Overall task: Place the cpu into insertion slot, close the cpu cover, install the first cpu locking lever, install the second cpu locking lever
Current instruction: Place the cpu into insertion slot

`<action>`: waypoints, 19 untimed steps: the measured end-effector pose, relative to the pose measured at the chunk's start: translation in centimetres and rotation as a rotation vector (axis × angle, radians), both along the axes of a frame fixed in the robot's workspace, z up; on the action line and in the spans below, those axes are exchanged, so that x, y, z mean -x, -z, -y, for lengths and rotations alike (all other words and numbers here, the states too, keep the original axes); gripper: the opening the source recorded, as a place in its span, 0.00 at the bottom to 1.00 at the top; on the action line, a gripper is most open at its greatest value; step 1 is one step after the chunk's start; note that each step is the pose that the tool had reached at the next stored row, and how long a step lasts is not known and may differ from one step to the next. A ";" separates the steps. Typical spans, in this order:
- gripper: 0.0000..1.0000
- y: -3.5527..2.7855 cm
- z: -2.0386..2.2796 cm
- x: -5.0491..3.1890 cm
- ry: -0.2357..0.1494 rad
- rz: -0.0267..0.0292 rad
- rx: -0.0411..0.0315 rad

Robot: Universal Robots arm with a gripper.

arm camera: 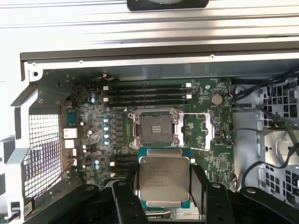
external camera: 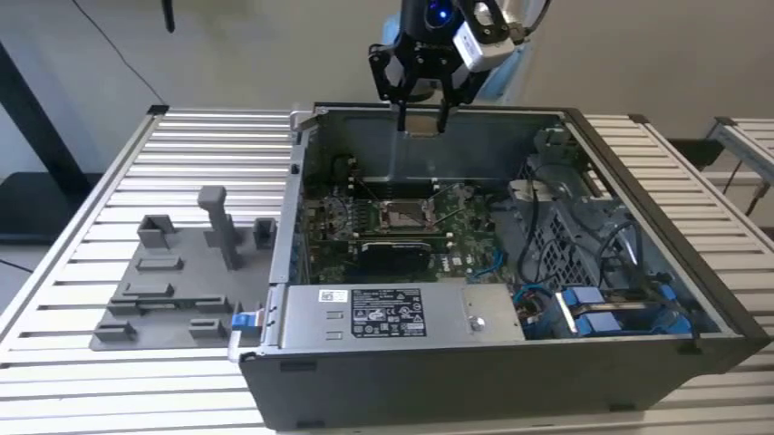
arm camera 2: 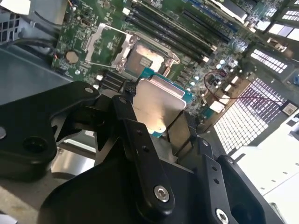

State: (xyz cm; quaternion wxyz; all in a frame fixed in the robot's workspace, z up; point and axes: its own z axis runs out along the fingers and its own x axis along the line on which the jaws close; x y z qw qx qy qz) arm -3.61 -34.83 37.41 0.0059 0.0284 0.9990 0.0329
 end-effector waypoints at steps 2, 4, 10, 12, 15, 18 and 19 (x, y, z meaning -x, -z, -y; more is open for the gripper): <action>0.54 0.17 -0.15 -0.02 -0.006 0.0001 -0.0034; 0.54 0.30 -0.28 -0.12 -0.013 -0.0001 -0.0042; 0.54 0.54 -0.70 -0.47 -0.025 -0.0008 -0.0043; 0.54 0.63 -1.01 -0.54 -0.028 -0.0009 -0.0042; 0.54 0.80 -1.56 -0.62 -0.032 -0.0010 -0.0042; 0.54 0.96 -2.11 -0.69 -0.035 -0.0011 -0.0043; 0.54 0.99 -2.27 -0.71 -0.036 -0.0011 -0.0042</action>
